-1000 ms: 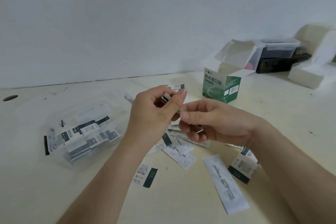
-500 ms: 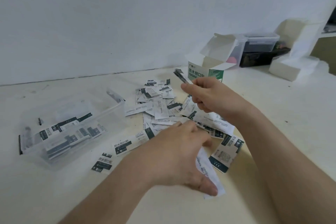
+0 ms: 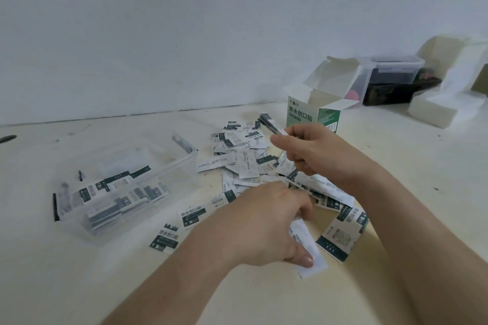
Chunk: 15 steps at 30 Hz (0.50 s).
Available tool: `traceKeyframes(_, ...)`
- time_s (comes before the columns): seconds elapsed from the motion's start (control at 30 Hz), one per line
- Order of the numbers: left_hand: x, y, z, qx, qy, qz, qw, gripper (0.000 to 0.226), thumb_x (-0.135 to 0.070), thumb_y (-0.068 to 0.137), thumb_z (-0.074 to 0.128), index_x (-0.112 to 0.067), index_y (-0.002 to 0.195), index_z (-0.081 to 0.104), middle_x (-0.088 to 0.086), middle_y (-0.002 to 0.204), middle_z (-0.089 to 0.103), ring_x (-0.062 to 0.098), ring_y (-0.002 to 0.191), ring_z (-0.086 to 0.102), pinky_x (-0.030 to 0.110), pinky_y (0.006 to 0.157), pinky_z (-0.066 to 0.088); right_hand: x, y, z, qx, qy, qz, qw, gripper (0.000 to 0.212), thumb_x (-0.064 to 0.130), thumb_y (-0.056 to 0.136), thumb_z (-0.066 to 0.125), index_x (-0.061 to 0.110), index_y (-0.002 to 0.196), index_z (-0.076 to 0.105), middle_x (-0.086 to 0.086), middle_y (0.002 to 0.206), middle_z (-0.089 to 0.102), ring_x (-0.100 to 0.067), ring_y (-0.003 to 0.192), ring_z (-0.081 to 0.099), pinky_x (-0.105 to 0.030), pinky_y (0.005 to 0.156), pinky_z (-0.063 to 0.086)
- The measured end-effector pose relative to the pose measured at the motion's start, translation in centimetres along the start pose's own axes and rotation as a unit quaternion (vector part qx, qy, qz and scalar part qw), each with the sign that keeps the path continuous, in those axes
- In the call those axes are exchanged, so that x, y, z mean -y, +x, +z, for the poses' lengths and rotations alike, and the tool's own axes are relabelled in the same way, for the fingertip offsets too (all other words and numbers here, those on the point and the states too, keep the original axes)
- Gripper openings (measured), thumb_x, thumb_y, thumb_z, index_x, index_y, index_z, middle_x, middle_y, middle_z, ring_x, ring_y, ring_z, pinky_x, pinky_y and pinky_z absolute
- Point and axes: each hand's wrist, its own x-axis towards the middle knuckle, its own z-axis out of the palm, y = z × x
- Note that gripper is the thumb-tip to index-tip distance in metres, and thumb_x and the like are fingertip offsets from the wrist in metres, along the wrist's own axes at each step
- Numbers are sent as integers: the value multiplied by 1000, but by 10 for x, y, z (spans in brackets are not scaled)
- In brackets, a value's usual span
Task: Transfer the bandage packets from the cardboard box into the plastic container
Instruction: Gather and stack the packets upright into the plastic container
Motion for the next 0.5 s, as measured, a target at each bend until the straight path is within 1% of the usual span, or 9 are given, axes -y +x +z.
traceKeyframes(0.07,2,0,0,-6,-6,5,1000,49,-46,73,78,-35,115,55,-14,100,43,8,100,47,25,85,43,0,0,0,7,11,3,1000,31,34,91,63,14,71,51,6,55,40,-9,46,32,-22,47,27)
traceKeyframes(0.17,8,1,3,-19,-21,31,999,31,-47,73,78,-37,90,55,-16,92,42,6,89,43,22,72,38,0,-2,0,26,68,22,997,27,35,92,61,10,87,56,2,59,37,-11,49,31,-22,47,23)
traceKeyframes(0.23,13,2,1,-28,-60,44,997,24,-47,73,77,-36,82,58,-16,98,45,2,91,42,21,76,39,2,-3,0,31,110,43,992,26,36,93,59,10,90,58,0,62,41,-12,51,36,-22,49,26)
traceKeyframes(0.27,14,2,-2,-46,-100,44,993,20,-47,74,77,-34,79,62,-17,98,48,1,92,46,23,79,42,2,-3,1,34,134,56,989,27,37,93,58,10,90,59,-1,63,44,-13,52,39,-23,50,30)
traceKeyframes(0.3,15,1,-8,-75,-151,40,985,17,-45,75,76,-32,76,65,-16,95,53,2,87,53,25,77,46,3,-3,2,40,161,68,984,28,38,93,57,11,90,60,-2,64,49,-14,53,43,-23,52,34)
traceKeyframes(0.33,16,-1,-14,-115,-201,35,972,15,-43,78,74,-31,74,67,-14,87,58,3,76,58,28,70,49,3,-3,3,53,190,79,977,28,38,93,56,11,90,61,-3,65,53,-15,54,47,-24,53,37)
traceKeyframes(0.4,20,-5,-26,-195,-255,28,947,12,-38,87,66,-30,78,66,-10,65,61,5,53,54,26,51,46,6,-5,5,97,241,100,961,30,38,94,54,10,90,62,-6,71,59,-16,58,55,-25,54,43)
traceKeyframes(0.43,23,-7,-30,-227,-232,30,945,12,-38,89,63,-32,79,63,-10,62,60,5,49,51,25,49,43,6,-7,6,125,259,109,952,32,38,95,52,8,90,63,-8,75,62,-16,61,59,-26,55,47)
traceKeyframes(0.5,32,-9,-33,-254,-126,35,958,10,-40,90,61,-34,83,57,-11,72,61,4,61,53,26,56,44,7,-9,7,184,261,123,940,36,38,96,51,5,96,67,-14,84,67,-22,70,67,-30,63,55)
